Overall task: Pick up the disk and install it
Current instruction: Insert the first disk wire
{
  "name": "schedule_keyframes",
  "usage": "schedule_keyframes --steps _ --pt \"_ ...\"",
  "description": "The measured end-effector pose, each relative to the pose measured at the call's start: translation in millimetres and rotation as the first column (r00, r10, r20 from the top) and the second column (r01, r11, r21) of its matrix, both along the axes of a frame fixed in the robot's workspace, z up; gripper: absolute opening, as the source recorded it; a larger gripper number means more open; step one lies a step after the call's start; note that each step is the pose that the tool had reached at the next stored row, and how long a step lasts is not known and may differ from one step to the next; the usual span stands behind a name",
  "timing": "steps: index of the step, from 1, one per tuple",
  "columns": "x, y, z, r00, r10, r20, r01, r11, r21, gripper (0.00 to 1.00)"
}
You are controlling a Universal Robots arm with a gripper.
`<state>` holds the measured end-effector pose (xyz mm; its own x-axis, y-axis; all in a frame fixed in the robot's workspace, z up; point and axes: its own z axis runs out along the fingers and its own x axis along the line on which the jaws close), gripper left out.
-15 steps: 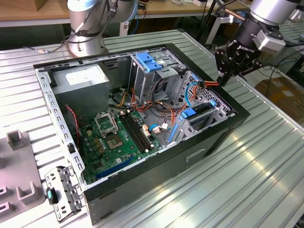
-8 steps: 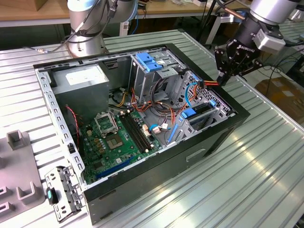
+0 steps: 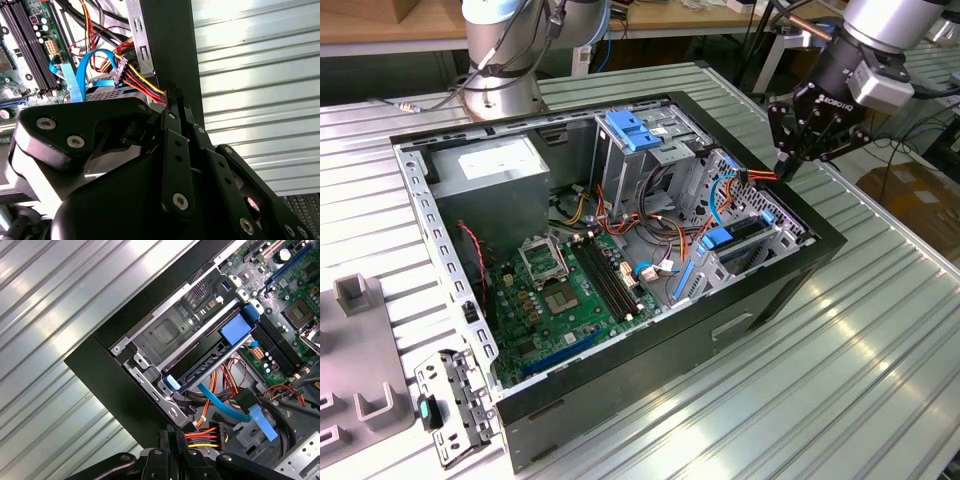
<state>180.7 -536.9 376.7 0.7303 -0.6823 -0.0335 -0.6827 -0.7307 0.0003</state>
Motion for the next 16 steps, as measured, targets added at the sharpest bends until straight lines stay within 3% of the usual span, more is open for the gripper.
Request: schedule_keyframes --steps 2,12,16 --pt "-0.2 0.0 0.0 0.9997 -0.024 0.0 0.024 0.9997 0.0 0.16" --pt "-0.2 0.0 0.0 0.9996 -0.029 0.0 0.029 0.9996 0.0 0.16" --pt "-0.2 0.0 0.0 0.997 -0.077 0.0 0.077 0.997 -0.0001 0.16"
